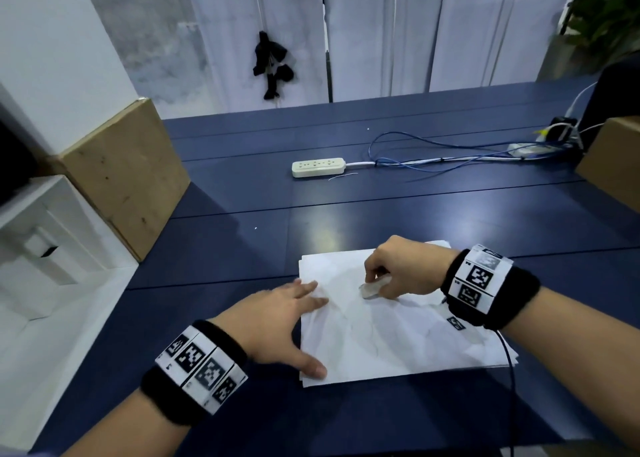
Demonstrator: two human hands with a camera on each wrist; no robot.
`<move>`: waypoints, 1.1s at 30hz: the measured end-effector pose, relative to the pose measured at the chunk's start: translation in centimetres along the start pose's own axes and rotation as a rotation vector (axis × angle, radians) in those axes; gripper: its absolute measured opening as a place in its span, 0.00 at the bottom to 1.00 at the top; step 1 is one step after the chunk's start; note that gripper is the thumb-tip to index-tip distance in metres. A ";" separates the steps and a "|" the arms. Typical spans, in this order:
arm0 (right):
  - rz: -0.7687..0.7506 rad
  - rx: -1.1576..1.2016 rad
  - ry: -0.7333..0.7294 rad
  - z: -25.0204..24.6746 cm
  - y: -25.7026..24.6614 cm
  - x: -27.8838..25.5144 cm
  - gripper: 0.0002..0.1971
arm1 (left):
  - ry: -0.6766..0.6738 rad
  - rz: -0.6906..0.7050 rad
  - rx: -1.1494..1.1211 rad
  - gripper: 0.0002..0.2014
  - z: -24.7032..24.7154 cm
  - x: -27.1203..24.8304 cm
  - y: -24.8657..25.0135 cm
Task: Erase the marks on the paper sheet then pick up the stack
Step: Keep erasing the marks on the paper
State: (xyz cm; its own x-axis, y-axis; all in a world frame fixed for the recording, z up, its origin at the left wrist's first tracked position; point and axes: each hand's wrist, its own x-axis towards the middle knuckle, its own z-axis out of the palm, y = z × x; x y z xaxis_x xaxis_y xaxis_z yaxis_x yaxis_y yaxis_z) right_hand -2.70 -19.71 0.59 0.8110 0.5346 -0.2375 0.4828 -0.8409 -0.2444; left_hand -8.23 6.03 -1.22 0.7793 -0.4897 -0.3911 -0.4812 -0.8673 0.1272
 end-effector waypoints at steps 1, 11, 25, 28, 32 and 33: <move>0.001 0.003 0.002 0.1 -0.1 -0.1 0.09 | -0.005 0.002 0.001 0.58 0.4 -0.4 0.0; -0.051 0.093 0.097 0.8 -2.9 -1.7 0.13 | -0.082 0.016 0.015 0.54 1.4 0.0 -0.7; -0.018 -0.028 0.065 0.9 -2.6 -0.1 0.15 | -0.066 -0.009 0.011 0.54 -0.2 4.2 0.3; -0.085 -0.034 -0.009 1.1 -2.4 -0.6 0.13 | -0.066 -0.014 0.022 0.55 -0.2 4.3 0.2; -0.175 -0.032 -0.197 0.8 -3.2 -1.7 0.13 | -0.051 -0.017 0.026 0.57 -0.1 4.4 0.0; -0.174 -0.037 -0.189 0.6 -3.4 -1.4 0.14 | -0.048 -0.016 0.027 0.57 -0.1 4.4 -0.1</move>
State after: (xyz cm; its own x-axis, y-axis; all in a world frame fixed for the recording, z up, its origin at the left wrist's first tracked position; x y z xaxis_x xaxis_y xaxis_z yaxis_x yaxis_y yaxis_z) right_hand -5.67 -17.56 1.14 0.6402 0.6746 -0.3677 0.6243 -0.7357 -0.2627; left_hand -4.72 3.90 -2.88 0.7670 -0.4709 -0.4359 -0.4804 -0.8717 0.0964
